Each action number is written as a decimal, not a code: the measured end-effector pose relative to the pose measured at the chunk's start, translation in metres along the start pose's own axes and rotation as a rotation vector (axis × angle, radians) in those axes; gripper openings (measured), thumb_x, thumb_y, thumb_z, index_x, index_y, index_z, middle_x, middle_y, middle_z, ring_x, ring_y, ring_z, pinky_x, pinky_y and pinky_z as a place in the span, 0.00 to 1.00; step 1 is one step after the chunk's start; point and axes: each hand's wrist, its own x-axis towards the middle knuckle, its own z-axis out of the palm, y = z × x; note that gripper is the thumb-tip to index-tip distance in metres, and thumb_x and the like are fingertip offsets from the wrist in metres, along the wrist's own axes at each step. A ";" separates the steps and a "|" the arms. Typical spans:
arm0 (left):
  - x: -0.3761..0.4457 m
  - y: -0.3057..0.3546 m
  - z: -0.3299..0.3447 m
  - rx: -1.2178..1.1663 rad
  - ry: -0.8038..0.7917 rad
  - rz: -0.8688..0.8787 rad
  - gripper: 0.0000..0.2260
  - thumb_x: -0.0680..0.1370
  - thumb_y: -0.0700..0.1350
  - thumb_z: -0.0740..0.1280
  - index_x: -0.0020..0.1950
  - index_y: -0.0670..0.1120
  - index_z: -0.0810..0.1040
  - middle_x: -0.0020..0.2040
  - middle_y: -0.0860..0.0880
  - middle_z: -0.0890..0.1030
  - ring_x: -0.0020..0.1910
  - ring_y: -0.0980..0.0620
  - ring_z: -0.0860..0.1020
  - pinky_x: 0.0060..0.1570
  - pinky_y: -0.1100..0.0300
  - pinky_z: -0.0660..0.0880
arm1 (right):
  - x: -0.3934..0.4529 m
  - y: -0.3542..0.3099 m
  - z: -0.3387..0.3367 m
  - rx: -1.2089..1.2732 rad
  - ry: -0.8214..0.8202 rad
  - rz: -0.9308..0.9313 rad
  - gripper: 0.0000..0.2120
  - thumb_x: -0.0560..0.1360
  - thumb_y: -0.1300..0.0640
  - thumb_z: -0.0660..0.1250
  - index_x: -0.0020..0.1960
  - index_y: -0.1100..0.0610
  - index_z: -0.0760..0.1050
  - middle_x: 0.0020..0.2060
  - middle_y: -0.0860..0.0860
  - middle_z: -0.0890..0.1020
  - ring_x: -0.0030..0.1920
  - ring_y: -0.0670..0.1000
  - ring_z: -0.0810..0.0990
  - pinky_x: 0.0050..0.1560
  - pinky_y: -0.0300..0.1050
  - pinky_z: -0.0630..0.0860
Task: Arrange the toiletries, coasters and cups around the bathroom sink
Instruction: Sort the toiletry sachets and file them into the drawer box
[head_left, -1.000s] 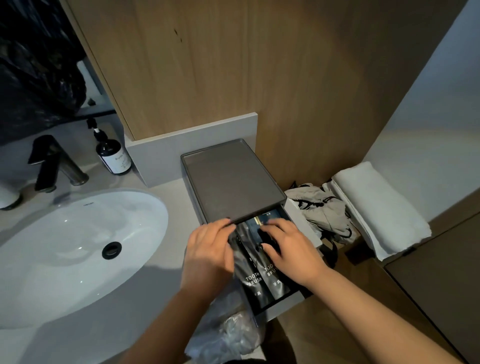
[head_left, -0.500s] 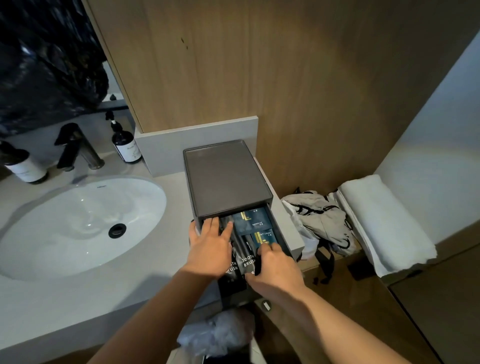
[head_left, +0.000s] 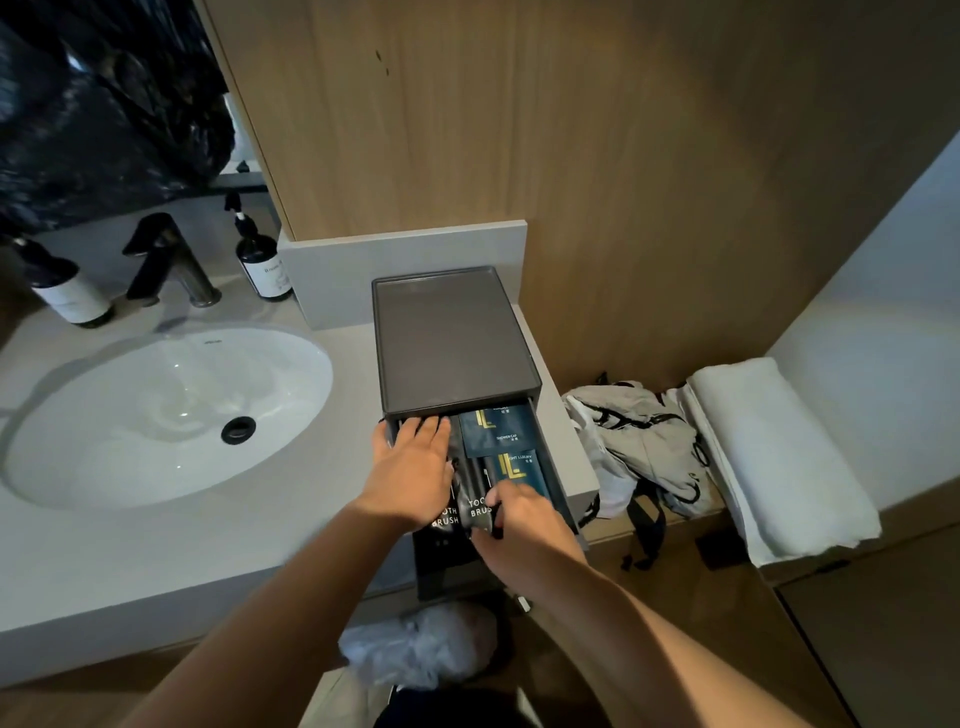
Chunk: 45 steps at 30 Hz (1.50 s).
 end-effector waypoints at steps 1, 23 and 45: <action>-0.003 0.000 -0.001 -0.025 0.007 -0.007 0.26 0.81 0.51 0.52 0.78 0.45 0.53 0.78 0.48 0.58 0.76 0.49 0.54 0.73 0.42 0.45 | -0.003 0.004 -0.002 0.026 0.002 -0.046 0.14 0.74 0.50 0.63 0.58 0.50 0.70 0.53 0.48 0.76 0.51 0.50 0.76 0.52 0.48 0.75; -0.120 0.045 0.032 -0.822 0.108 -0.129 0.39 0.79 0.51 0.63 0.78 0.51 0.37 0.74 0.57 0.28 0.74 0.62 0.40 0.74 0.58 0.52 | -0.037 0.074 -0.011 0.245 0.046 -0.150 0.46 0.73 0.49 0.70 0.78 0.49 0.42 0.77 0.44 0.53 0.76 0.43 0.52 0.75 0.46 0.57; -0.037 -0.013 0.031 -0.770 0.312 -0.040 0.51 0.70 0.62 0.70 0.74 0.48 0.34 0.76 0.46 0.34 0.77 0.51 0.34 0.75 0.61 0.39 | 0.038 0.051 -0.015 0.258 0.168 -0.104 0.43 0.74 0.50 0.70 0.78 0.50 0.46 0.77 0.44 0.53 0.71 0.36 0.48 0.70 0.35 0.50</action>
